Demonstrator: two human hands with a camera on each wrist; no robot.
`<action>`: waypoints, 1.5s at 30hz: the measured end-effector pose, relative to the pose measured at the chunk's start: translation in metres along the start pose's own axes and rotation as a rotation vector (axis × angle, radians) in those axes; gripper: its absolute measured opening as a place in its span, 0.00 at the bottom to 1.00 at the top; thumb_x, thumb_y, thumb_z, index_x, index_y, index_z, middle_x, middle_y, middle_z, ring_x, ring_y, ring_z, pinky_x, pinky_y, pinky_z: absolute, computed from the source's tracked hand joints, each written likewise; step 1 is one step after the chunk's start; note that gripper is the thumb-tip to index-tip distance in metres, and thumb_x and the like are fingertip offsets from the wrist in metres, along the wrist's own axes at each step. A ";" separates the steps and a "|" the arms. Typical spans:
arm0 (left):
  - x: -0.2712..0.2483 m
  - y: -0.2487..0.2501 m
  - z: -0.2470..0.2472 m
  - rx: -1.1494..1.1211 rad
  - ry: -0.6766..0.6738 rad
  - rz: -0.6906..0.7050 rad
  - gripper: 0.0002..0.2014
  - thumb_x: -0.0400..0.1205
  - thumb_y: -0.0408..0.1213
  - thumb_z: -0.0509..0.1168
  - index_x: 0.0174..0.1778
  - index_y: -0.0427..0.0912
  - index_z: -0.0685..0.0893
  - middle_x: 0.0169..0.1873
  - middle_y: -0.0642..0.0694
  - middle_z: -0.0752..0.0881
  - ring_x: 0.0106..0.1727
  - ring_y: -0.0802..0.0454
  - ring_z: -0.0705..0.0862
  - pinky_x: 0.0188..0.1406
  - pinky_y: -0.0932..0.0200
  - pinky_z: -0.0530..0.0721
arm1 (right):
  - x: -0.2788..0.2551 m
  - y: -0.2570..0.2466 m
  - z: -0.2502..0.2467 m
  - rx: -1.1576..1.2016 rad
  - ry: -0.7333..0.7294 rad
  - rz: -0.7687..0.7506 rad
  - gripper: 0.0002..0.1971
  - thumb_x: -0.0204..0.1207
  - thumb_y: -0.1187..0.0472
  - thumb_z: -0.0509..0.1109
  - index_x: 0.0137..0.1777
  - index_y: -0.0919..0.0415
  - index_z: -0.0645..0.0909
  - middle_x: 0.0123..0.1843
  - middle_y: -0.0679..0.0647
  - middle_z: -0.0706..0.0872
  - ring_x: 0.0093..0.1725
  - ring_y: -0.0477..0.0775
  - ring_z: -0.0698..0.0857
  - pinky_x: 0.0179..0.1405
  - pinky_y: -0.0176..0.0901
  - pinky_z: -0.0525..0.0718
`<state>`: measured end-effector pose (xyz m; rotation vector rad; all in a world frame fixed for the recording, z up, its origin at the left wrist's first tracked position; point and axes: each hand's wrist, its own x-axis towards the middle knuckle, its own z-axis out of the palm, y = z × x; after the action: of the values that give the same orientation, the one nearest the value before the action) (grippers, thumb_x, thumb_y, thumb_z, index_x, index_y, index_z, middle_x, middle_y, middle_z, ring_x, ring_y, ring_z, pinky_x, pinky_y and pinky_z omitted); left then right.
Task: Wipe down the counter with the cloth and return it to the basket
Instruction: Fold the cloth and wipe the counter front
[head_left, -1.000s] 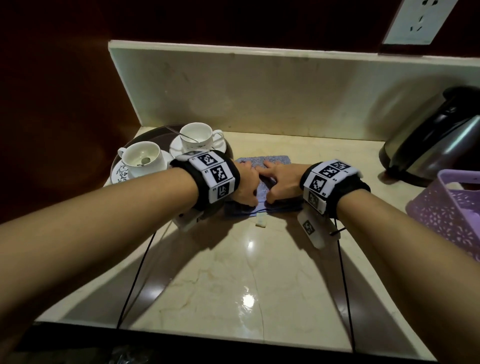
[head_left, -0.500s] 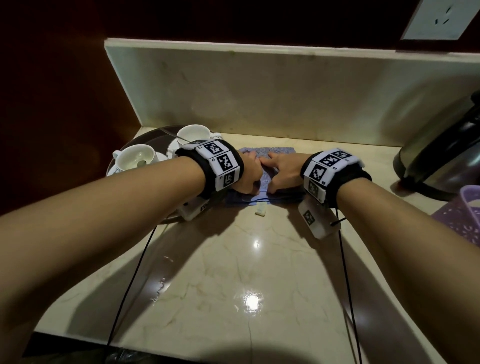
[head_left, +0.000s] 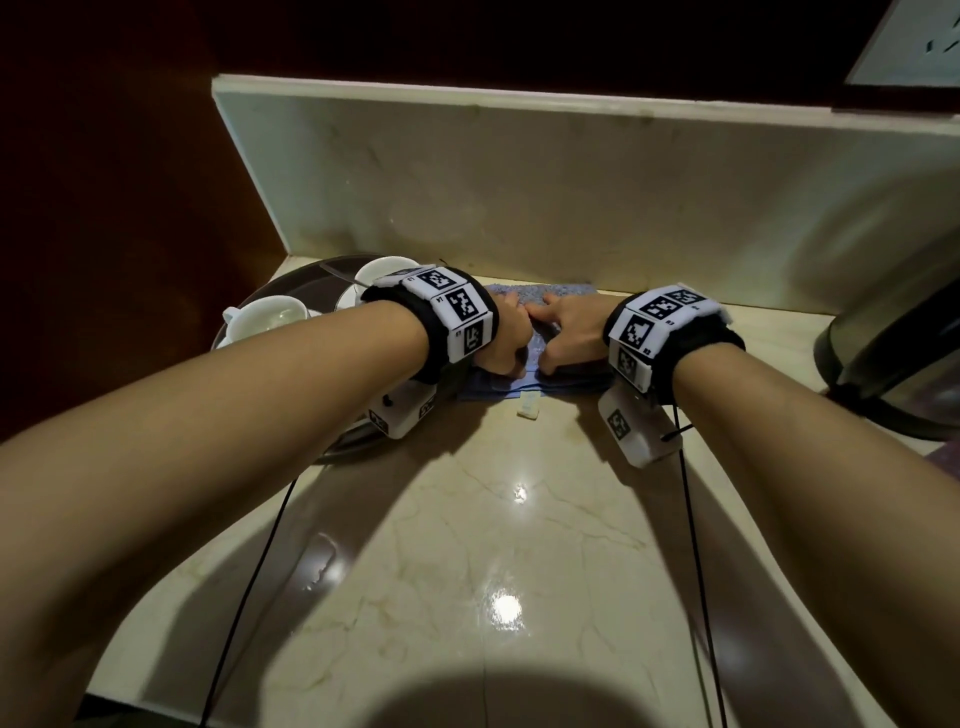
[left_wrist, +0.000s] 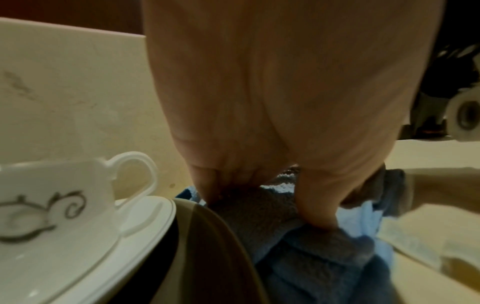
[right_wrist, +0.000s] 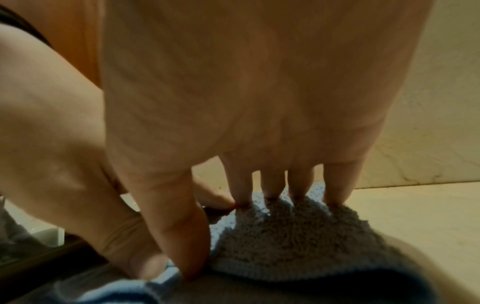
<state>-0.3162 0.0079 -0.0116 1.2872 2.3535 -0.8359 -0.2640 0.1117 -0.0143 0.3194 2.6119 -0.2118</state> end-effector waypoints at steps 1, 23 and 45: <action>0.002 -0.001 0.000 -0.008 -0.005 -0.004 0.37 0.87 0.53 0.56 0.84 0.31 0.55 0.84 0.30 0.49 0.85 0.36 0.51 0.81 0.40 0.59 | 0.001 0.000 -0.001 0.004 -0.002 -0.003 0.40 0.73 0.51 0.71 0.84 0.46 0.59 0.87 0.55 0.56 0.76 0.65 0.73 0.72 0.59 0.77; -0.009 0.012 0.002 -0.188 0.038 -0.113 0.36 0.87 0.43 0.56 0.85 0.32 0.46 0.84 0.35 0.55 0.83 0.38 0.61 0.80 0.46 0.62 | 0.002 0.009 0.000 0.020 0.040 -0.035 0.43 0.73 0.47 0.71 0.86 0.45 0.53 0.88 0.54 0.54 0.82 0.63 0.65 0.76 0.55 0.71; -0.106 0.045 0.067 -0.155 0.130 0.092 0.34 0.87 0.50 0.53 0.85 0.35 0.52 0.81 0.36 0.60 0.79 0.38 0.66 0.77 0.46 0.68 | -0.107 -0.047 0.067 -0.073 -0.007 0.060 0.42 0.79 0.45 0.66 0.87 0.47 0.45 0.89 0.55 0.46 0.84 0.64 0.60 0.79 0.55 0.65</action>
<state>-0.2205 -0.0845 -0.0219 1.4099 2.3831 -0.5458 -0.1545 0.0330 -0.0148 0.3700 2.5921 -0.0967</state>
